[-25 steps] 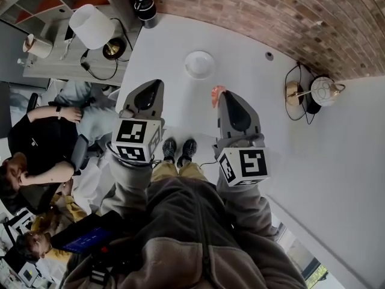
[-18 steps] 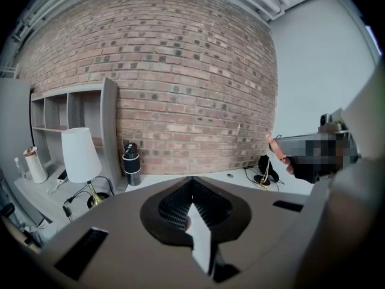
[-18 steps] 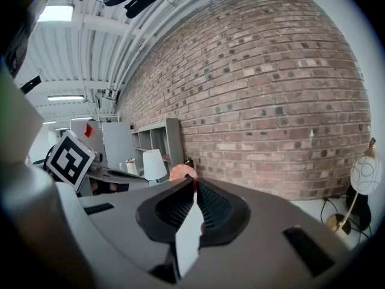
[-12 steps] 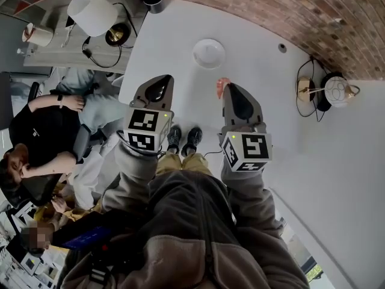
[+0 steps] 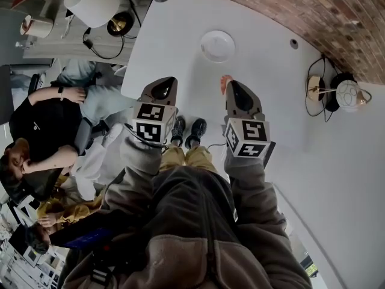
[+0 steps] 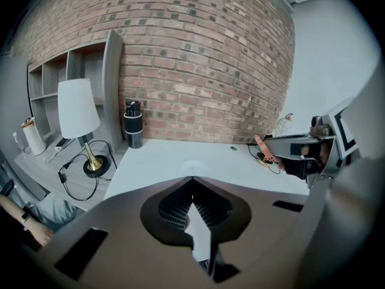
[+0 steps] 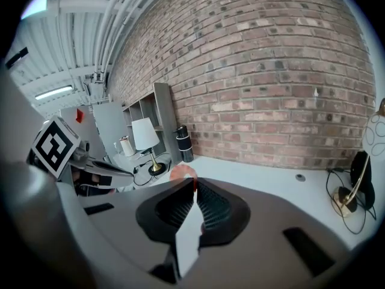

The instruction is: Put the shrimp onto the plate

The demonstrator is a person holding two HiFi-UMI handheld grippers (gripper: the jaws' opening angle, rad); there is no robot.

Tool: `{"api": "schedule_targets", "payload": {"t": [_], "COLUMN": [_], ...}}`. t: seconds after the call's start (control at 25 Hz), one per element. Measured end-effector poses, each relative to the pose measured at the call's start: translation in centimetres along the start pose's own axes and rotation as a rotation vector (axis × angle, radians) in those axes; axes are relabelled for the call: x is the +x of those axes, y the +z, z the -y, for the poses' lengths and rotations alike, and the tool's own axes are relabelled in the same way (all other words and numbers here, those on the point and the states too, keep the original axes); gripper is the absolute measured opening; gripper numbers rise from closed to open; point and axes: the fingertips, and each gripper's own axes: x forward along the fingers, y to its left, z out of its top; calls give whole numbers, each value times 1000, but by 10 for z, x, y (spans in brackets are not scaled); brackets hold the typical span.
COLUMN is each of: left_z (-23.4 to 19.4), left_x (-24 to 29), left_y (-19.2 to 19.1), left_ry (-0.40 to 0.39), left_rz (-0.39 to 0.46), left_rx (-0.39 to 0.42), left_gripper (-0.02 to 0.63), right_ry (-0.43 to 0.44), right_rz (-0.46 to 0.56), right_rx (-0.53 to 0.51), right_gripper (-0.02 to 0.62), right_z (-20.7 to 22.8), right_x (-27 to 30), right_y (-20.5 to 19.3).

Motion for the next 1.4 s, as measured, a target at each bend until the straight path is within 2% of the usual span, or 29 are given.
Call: {"api": "schedule_targets", "payload": {"t": [0.16, 0.52, 0.88, 1.4], "left_z": [-6, -13, -18, -20], "left_x": [13, 30, 42, 50], "left_y": [-17, -40, -74, -100], "left_ry": [6, 14, 20, 22], "left_rz": [-31, -81, -144, -203], "left_rx": [-37, -45, -88, -126], "left_gripper": [5, 5, 5, 5], "right_ry": [6, 14, 17, 7], "right_rz": [-44, -99, -158, -224], "right_rx": [-1, 10, 12, 22], "right_gripper": [17, 17, 17, 17], "right_z": [4, 12, 17, 32], "right_x": [17, 40, 60, 98], "right_y": [-16, -38, -64, -98]}}
